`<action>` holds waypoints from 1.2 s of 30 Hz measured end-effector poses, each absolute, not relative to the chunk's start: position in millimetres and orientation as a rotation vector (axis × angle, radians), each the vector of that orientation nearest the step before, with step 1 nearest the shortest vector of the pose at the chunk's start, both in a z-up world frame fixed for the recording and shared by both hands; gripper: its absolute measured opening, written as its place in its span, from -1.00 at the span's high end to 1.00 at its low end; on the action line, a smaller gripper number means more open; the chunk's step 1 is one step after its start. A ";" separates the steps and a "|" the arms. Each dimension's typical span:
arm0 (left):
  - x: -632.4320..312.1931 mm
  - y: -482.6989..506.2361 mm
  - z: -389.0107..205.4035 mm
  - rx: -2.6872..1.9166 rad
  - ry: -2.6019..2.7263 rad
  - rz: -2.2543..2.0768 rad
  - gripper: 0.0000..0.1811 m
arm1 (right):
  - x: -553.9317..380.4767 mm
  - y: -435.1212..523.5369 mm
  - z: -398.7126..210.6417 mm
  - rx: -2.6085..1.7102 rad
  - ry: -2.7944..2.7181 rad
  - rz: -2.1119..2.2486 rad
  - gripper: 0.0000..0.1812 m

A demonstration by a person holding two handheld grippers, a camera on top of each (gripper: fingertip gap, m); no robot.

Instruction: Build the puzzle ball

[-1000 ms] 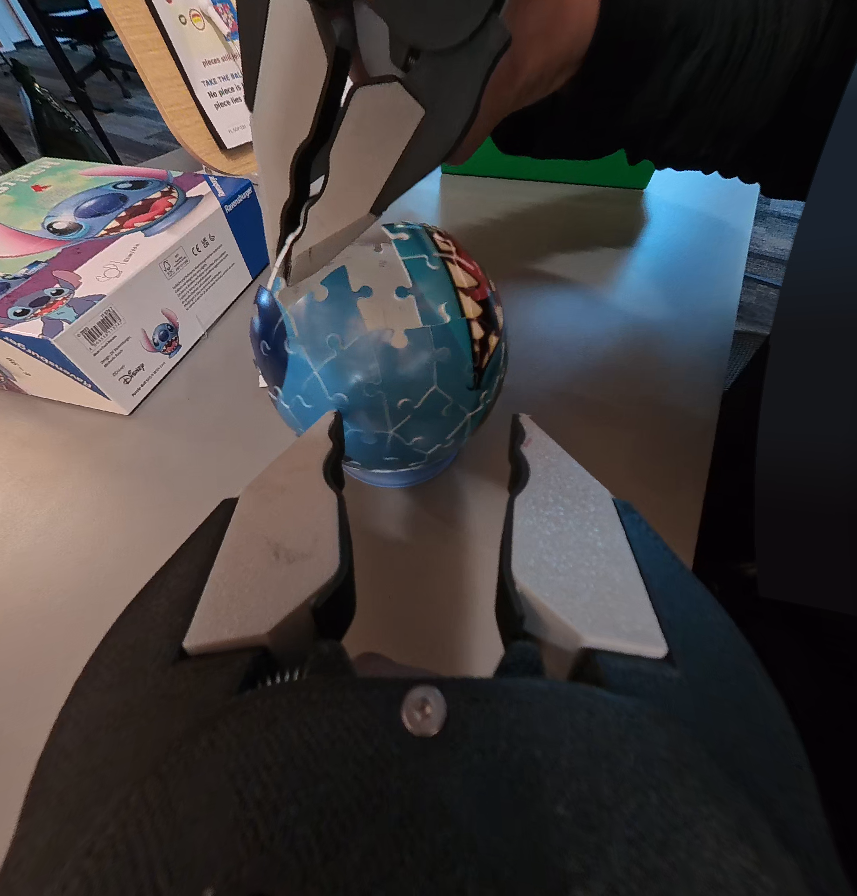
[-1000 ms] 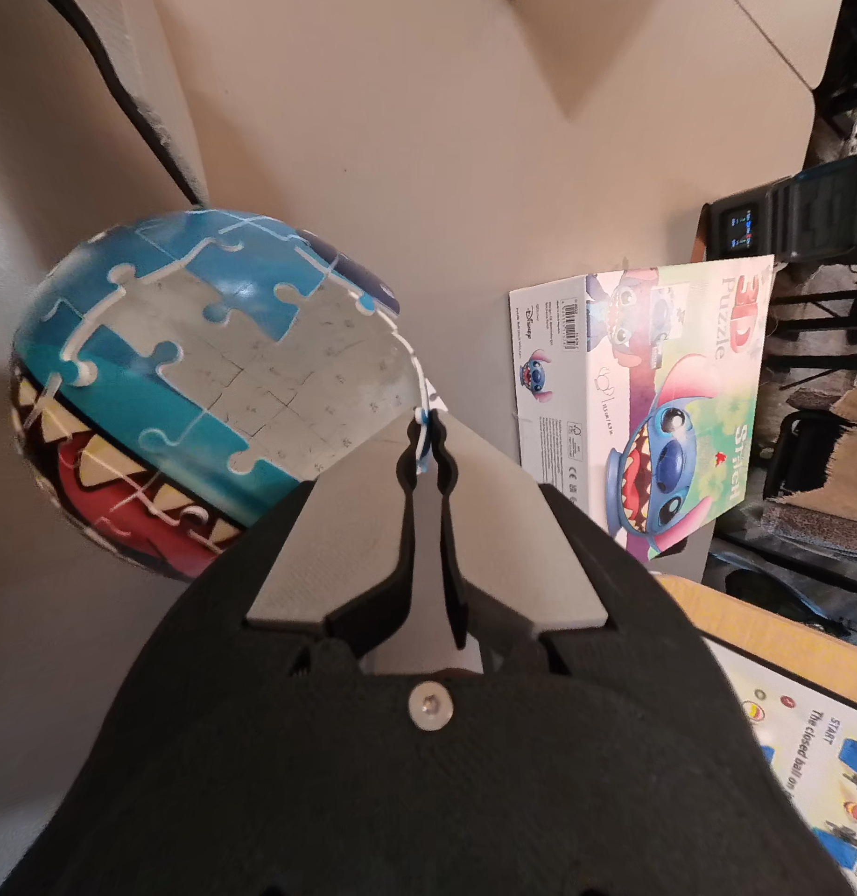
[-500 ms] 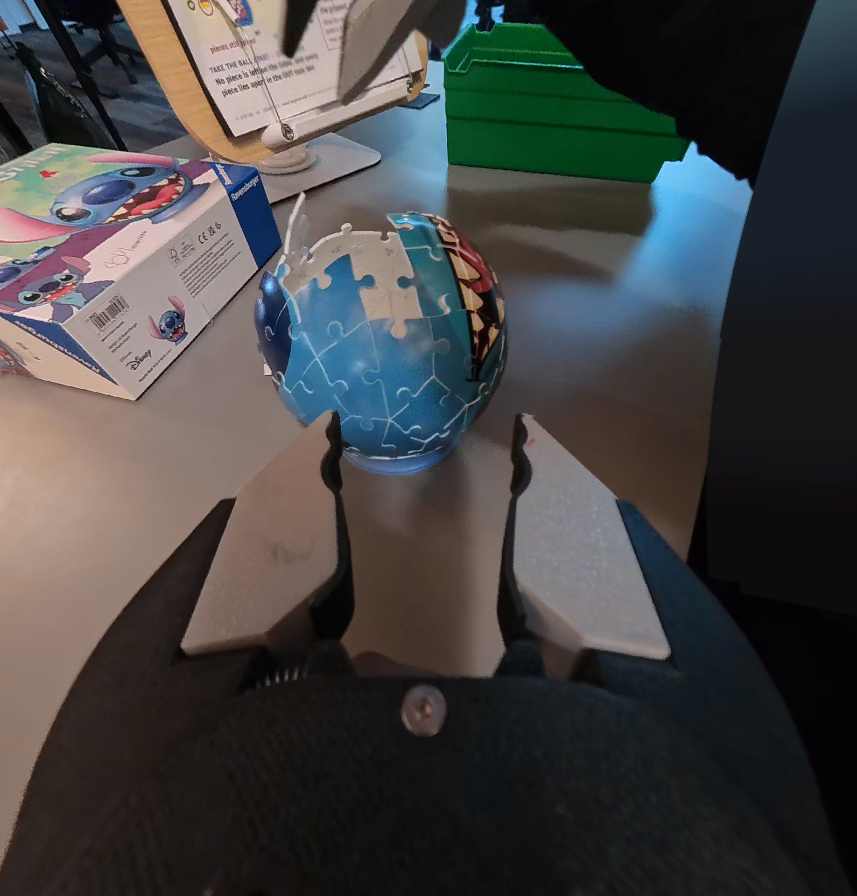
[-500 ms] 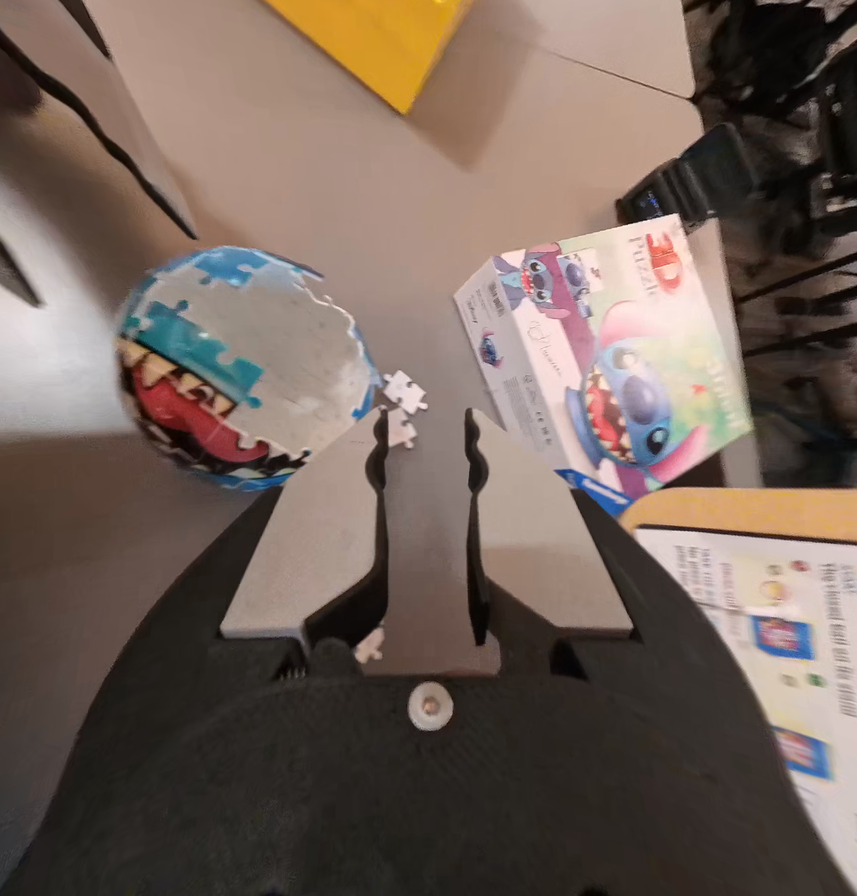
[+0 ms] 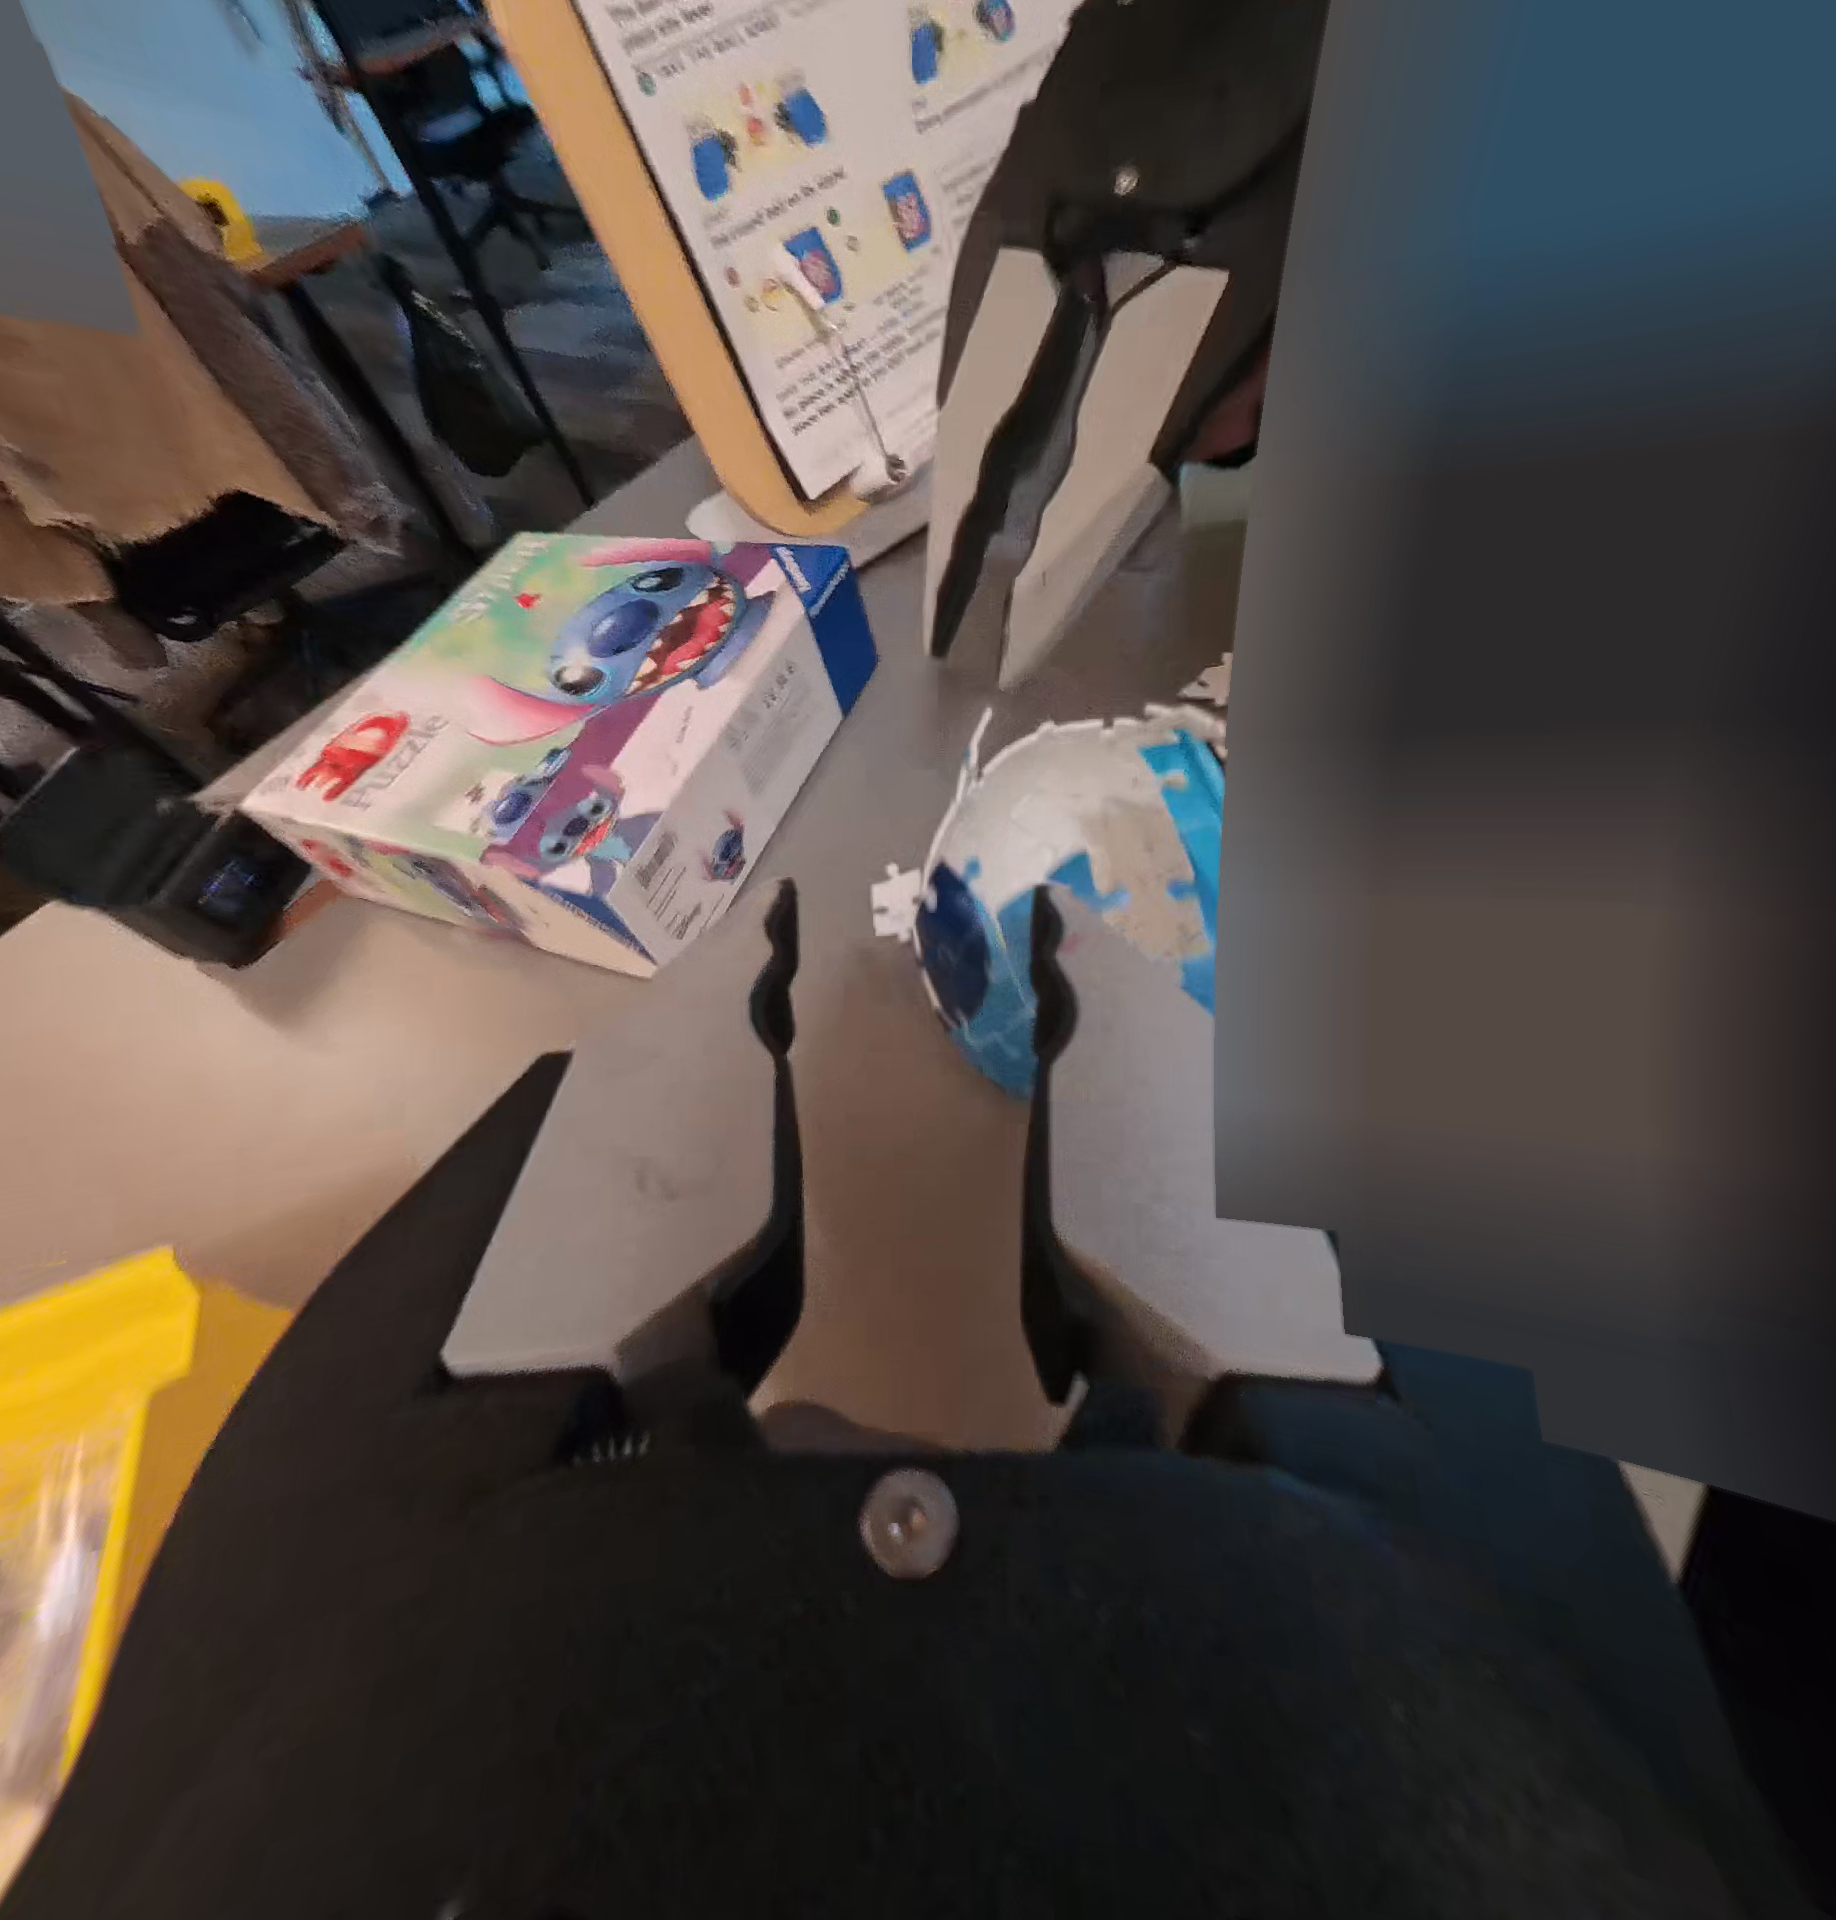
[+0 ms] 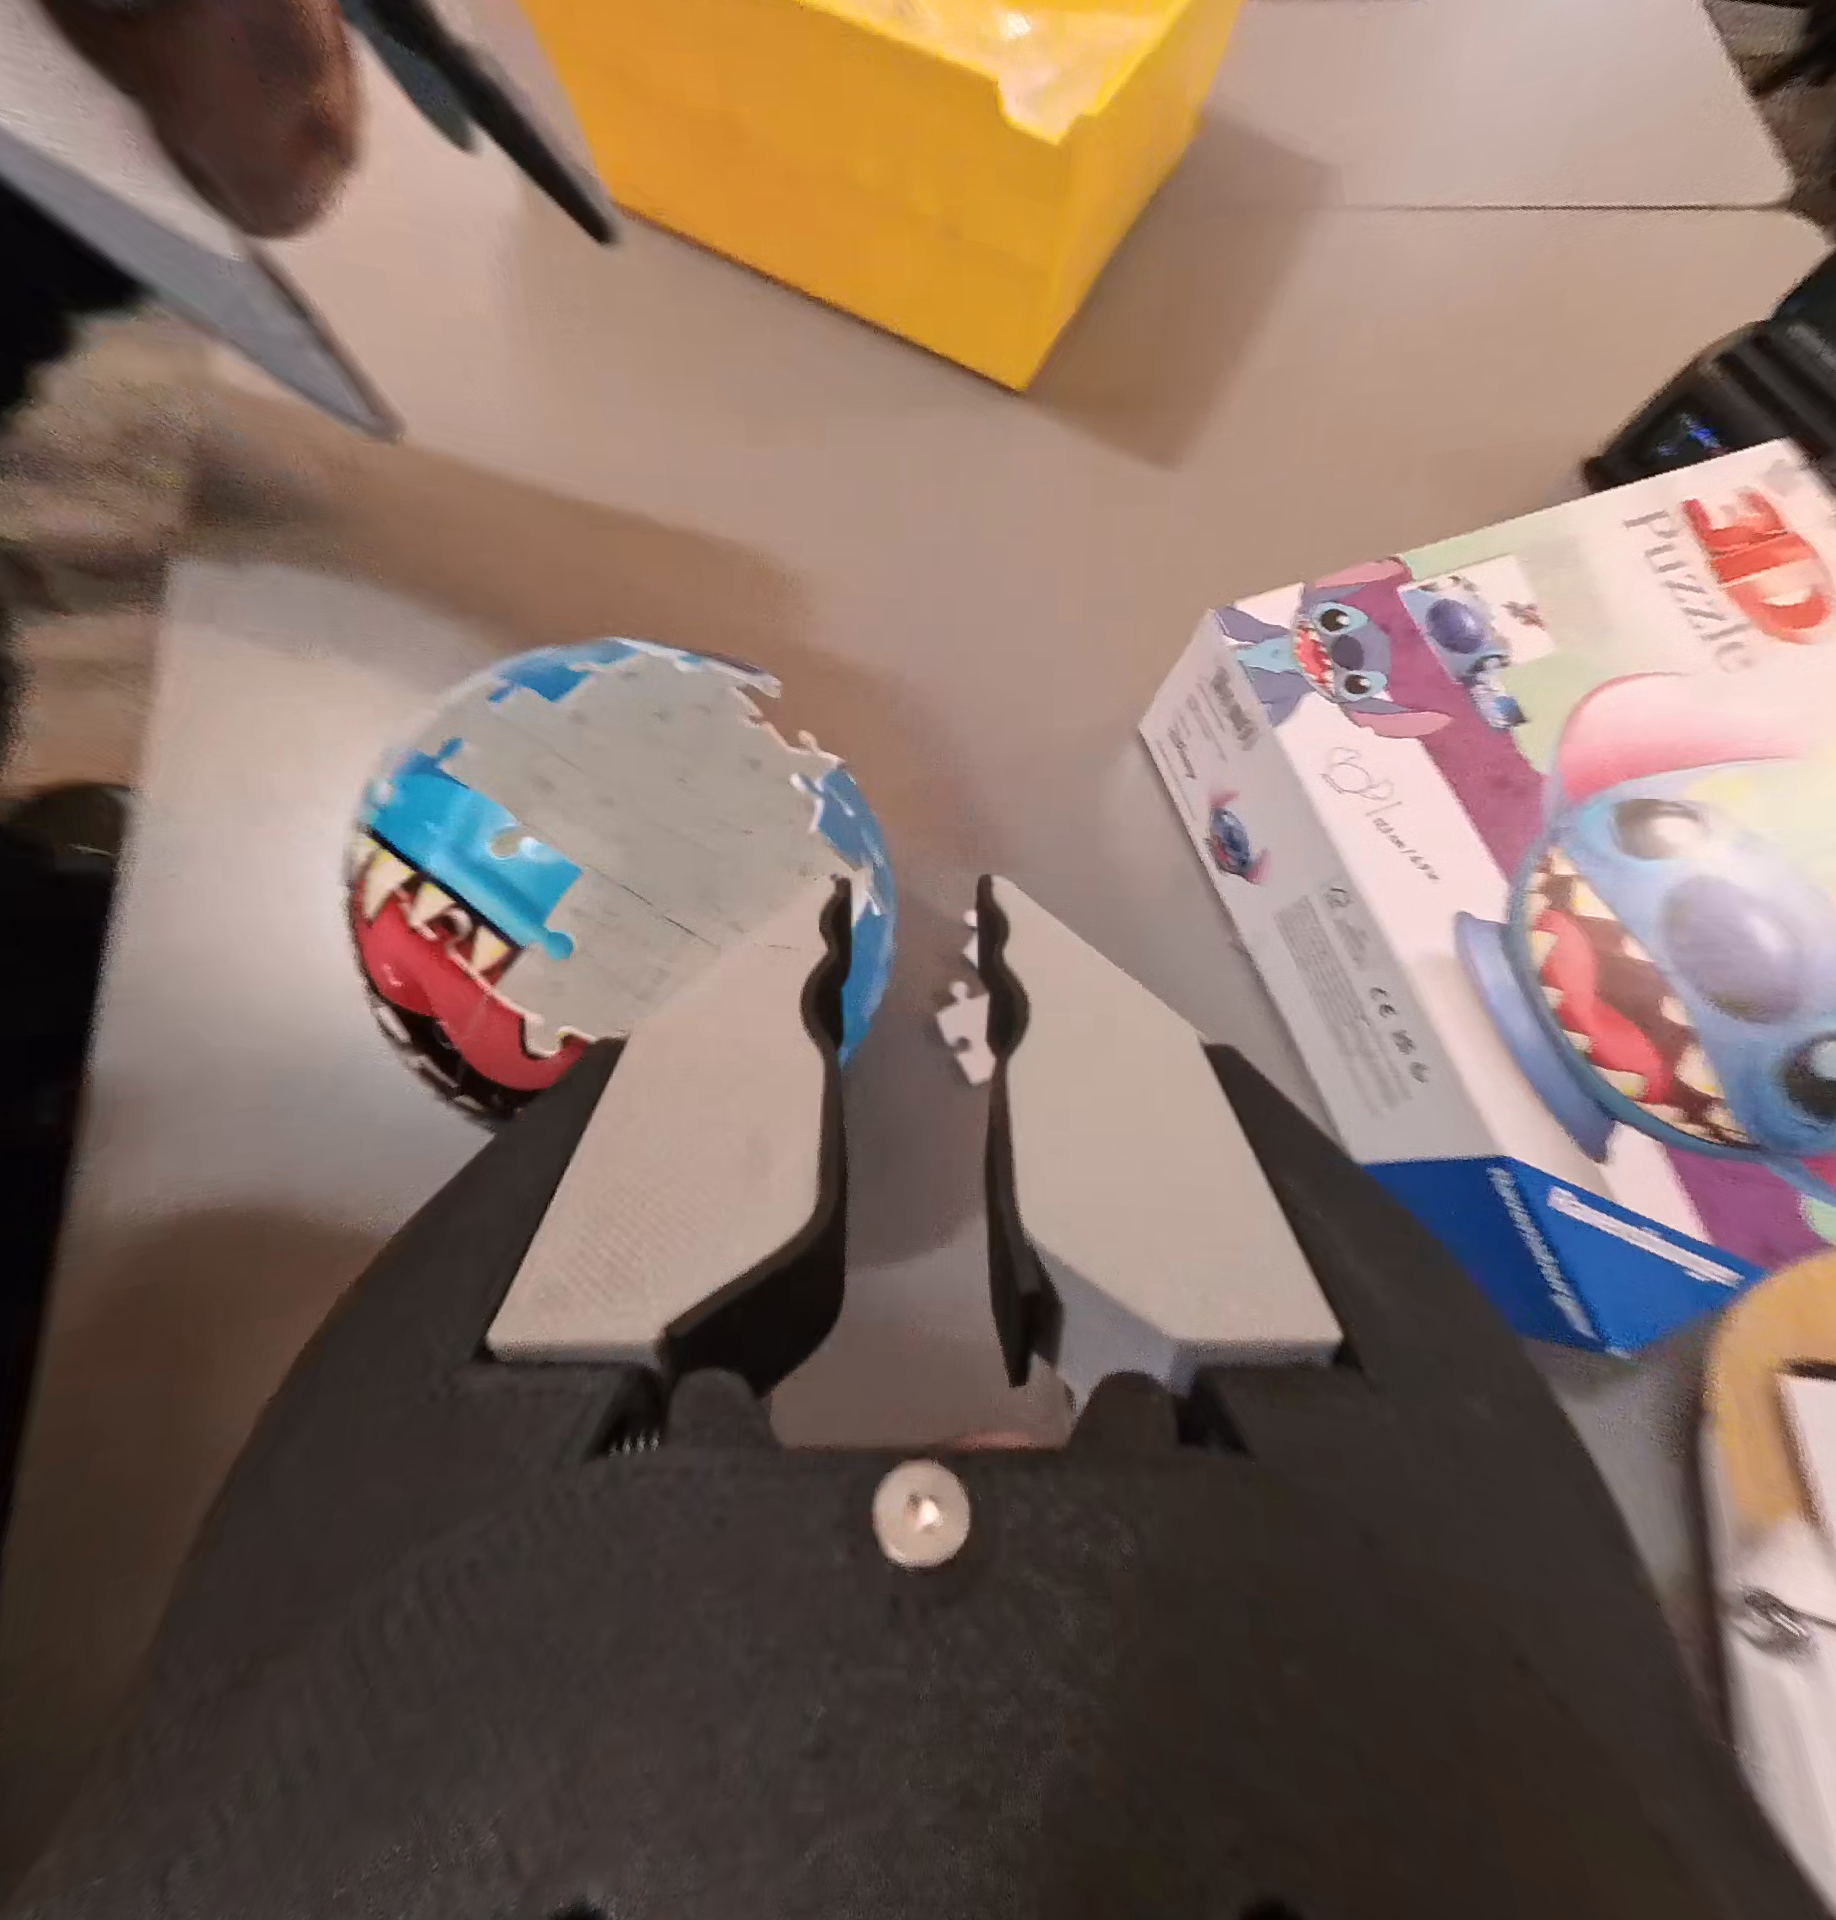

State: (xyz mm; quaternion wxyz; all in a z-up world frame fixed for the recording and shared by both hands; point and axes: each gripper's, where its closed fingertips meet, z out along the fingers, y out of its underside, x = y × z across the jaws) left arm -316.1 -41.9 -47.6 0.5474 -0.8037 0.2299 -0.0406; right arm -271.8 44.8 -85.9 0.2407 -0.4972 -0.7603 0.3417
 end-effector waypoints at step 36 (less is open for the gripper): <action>-284.5 29.4 -113.6 -2.202 1.158 0.140 0.94 | -281.5 35.2 -127.2 -1.137 -2.238 0.531 0.96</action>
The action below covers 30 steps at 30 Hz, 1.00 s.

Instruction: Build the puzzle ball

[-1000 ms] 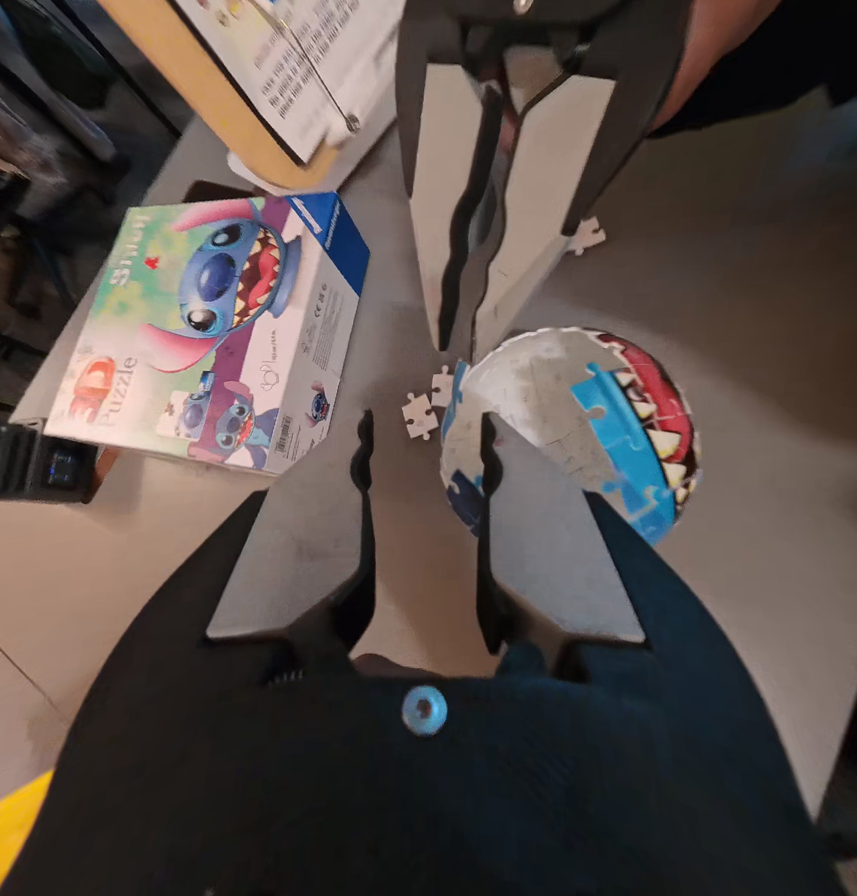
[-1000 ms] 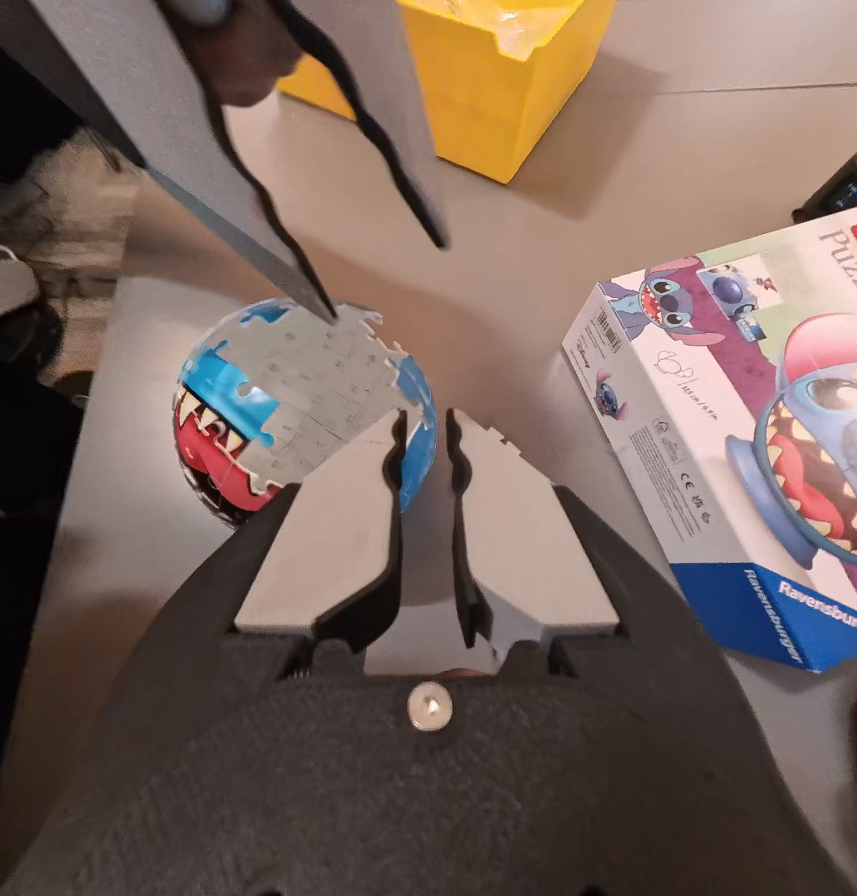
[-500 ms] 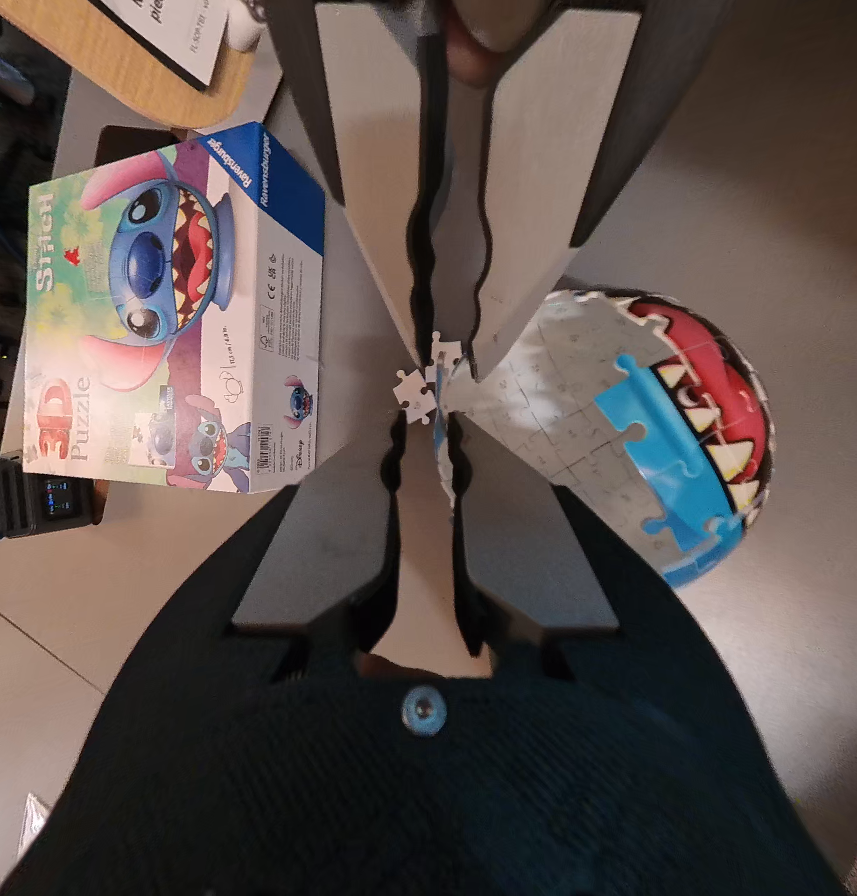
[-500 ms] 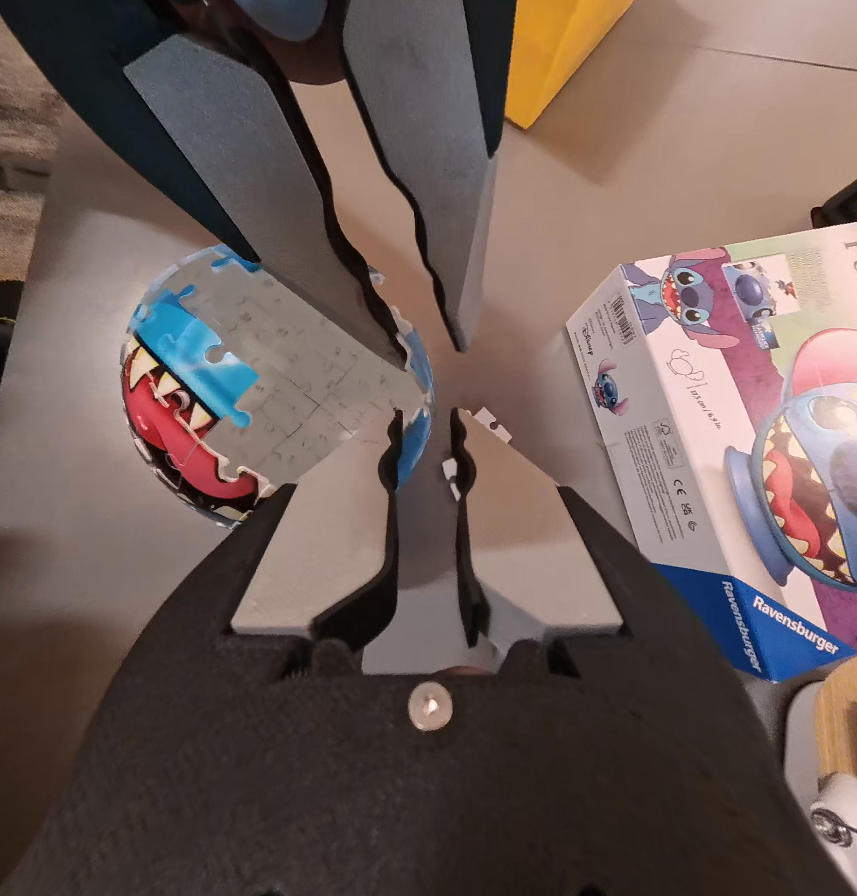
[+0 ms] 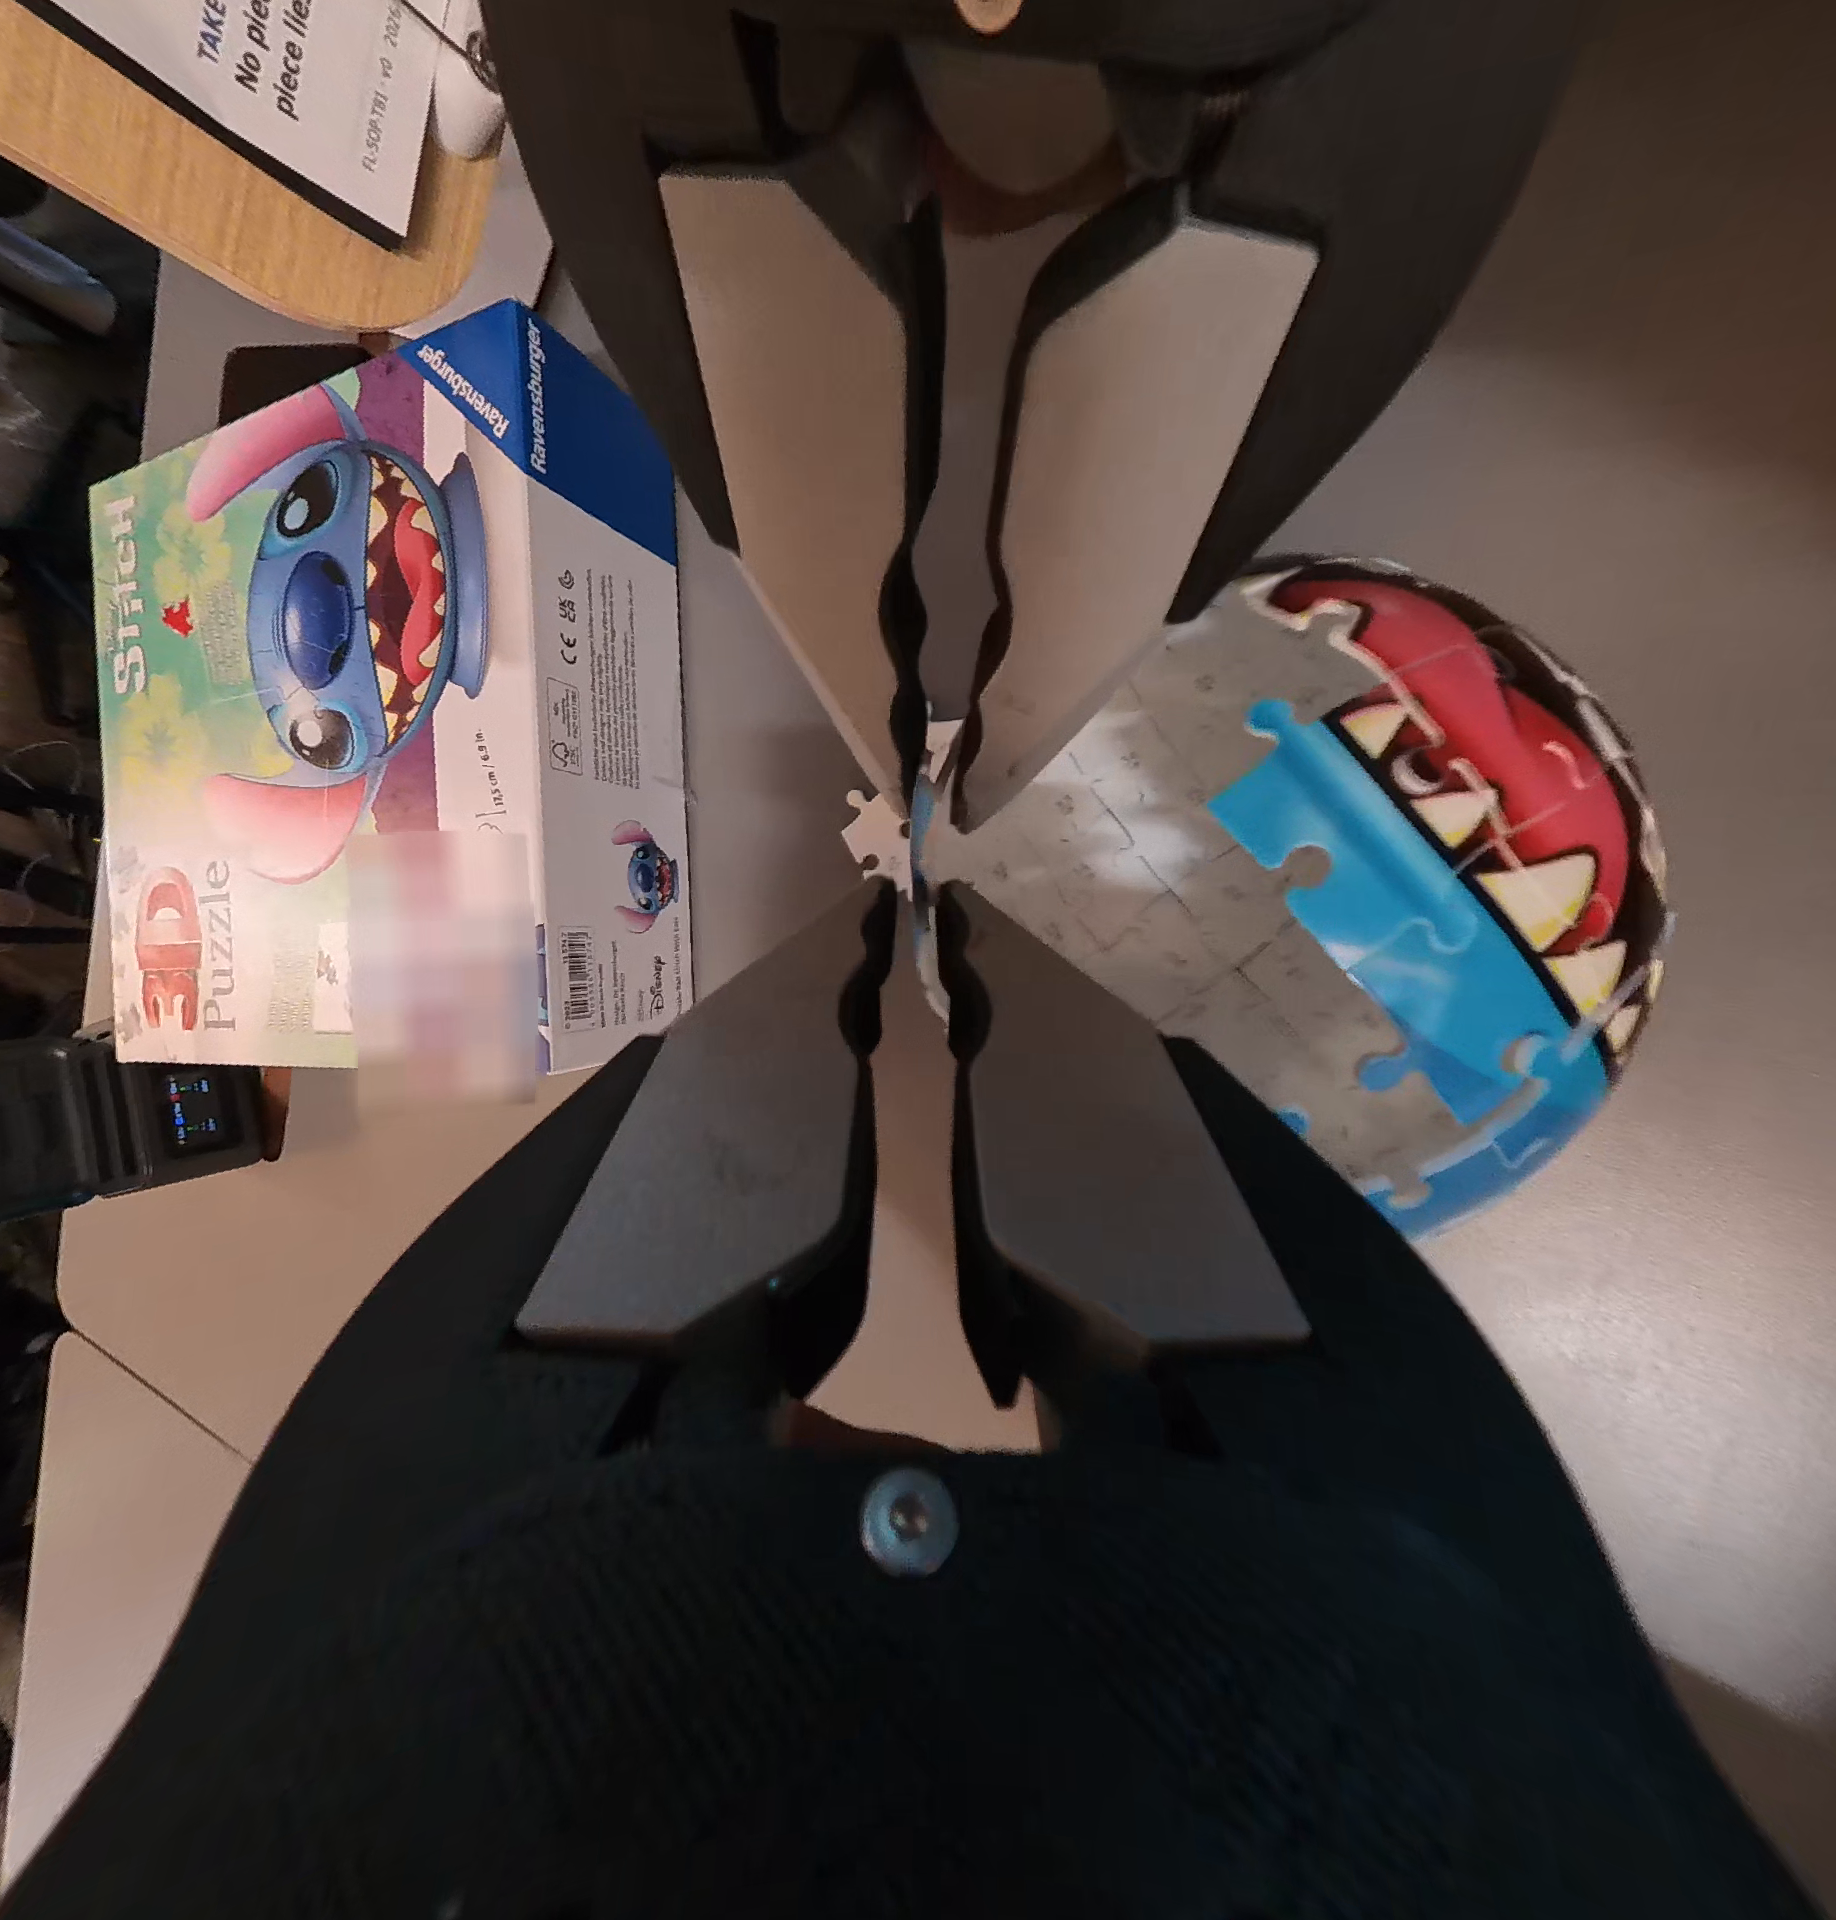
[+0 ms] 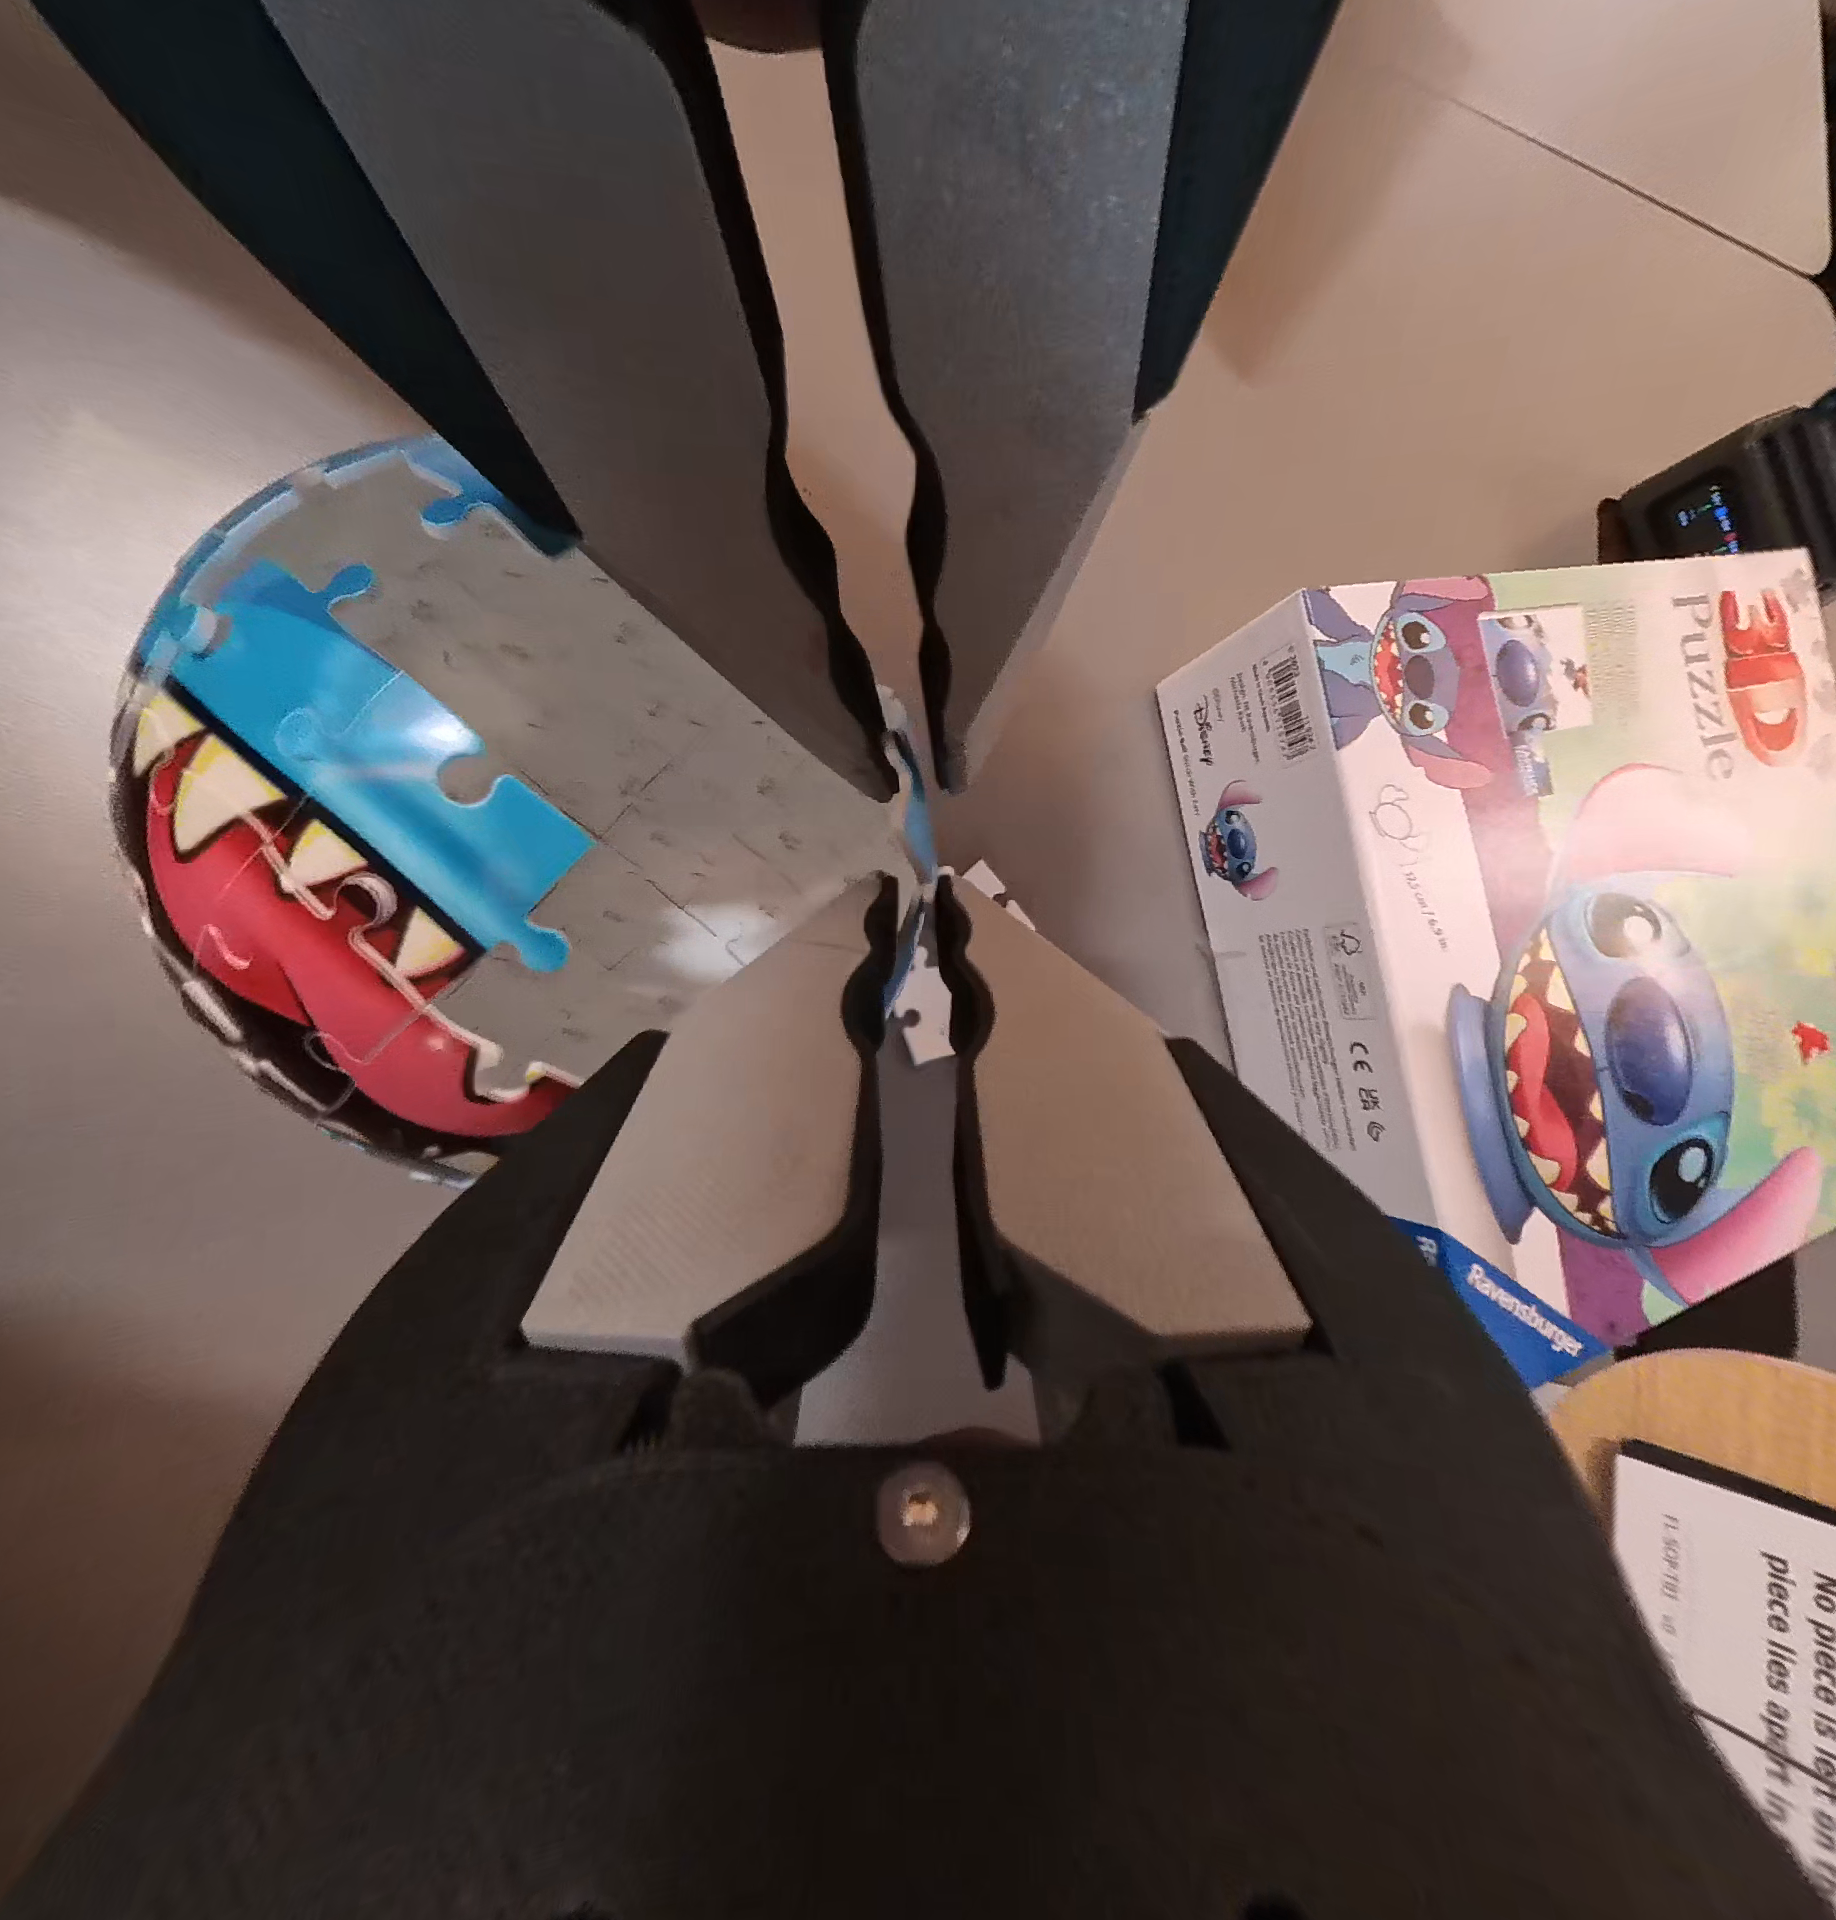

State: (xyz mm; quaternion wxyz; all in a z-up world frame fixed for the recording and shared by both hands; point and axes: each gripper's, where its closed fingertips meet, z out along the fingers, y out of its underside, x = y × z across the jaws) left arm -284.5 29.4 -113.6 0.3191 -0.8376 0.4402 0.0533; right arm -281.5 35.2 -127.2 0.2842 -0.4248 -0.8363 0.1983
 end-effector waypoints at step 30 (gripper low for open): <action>-288.6 25.0 -121.4 -2.224 1.109 0.131 0.99 | -288.1 35.6 -128.6 -1.165 -2.180 0.520 0.95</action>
